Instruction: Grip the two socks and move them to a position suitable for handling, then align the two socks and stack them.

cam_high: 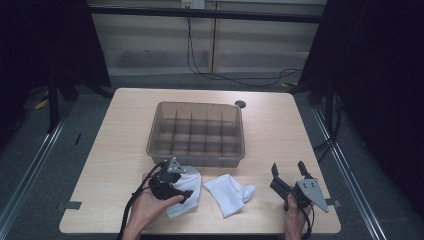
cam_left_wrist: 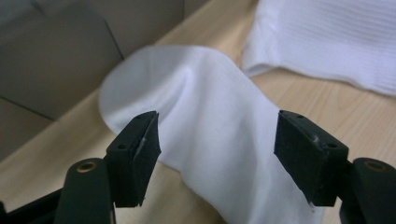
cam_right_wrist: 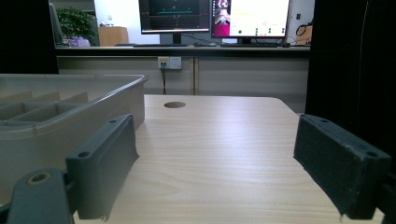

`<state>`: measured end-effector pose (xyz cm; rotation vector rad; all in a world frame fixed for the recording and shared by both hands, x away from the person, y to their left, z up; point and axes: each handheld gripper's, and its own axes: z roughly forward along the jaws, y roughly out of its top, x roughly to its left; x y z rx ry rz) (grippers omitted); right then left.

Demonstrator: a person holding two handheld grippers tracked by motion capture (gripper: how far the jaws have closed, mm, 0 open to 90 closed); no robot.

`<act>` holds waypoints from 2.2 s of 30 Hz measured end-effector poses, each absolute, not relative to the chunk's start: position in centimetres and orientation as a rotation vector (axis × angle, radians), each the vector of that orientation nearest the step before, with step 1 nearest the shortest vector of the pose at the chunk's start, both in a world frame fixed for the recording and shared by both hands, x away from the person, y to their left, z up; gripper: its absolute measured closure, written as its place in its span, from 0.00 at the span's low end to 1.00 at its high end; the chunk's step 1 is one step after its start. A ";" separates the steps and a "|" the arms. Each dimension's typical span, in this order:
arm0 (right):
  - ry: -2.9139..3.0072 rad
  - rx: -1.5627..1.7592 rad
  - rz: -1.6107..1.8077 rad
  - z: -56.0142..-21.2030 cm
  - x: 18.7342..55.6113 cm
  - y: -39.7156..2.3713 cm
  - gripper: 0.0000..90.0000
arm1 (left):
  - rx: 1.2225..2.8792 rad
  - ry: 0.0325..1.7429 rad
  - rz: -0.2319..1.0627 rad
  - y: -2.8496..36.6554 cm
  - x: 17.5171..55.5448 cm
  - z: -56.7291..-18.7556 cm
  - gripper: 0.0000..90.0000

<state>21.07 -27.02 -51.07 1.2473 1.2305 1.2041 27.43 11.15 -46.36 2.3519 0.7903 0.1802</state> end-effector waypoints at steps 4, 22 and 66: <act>1.243 1.262 1.187 -51.0 21.3 -27.0 0.15 | 2.239 0.768 0.165 11.8 27.1 -46.9 0.43; 1.791 1.307 1.197 -50.1 20.1 -22.7 0.17 | 1.971 0.747 0.295 14.2 25.1 -49.6 0.56; 2.484 0.980 1.091 -50.2 23.7 -8.2 0.80 | 1.933 0.717 0.214 13.9 24.5 -48.6 0.89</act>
